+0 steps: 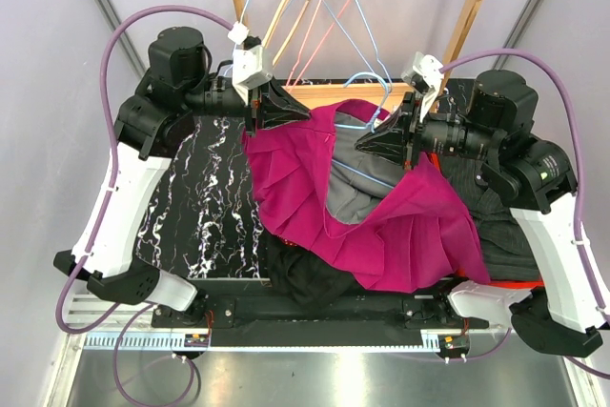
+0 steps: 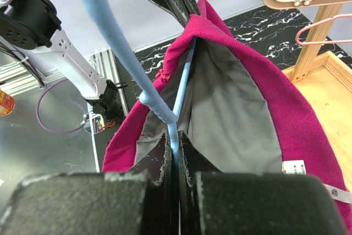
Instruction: Remove the skirt from the hanger
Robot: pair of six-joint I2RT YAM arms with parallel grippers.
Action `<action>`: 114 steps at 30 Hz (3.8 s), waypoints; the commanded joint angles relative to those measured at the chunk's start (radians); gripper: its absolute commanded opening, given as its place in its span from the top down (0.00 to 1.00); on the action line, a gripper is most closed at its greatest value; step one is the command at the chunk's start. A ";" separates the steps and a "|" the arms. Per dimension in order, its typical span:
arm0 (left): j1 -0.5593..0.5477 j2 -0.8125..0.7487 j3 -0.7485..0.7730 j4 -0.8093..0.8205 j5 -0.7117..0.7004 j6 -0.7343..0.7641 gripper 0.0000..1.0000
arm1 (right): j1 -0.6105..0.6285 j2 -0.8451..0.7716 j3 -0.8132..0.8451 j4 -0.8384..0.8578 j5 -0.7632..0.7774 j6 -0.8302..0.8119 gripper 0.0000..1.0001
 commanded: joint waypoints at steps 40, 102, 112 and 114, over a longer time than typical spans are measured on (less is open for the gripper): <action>-0.055 -0.115 0.086 0.090 -0.208 -0.062 1.00 | 0.178 -0.094 0.344 -0.416 0.330 0.102 1.00; -0.507 0.074 -0.894 0.254 -0.961 -0.059 1.00 | -0.548 0.844 0.884 0.163 0.252 0.400 1.00; -0.549 0.230 -0.820 0.226 -1.077 0.003 0.30 | -0.488 0.956 0.990 0.156 0.319 0.331 1.00; -0.549 0.210 -0.822 0.229 -1.084 0.000 0.15 | -0.488 0.962 0.997 0.151 0.318 0.329 1.00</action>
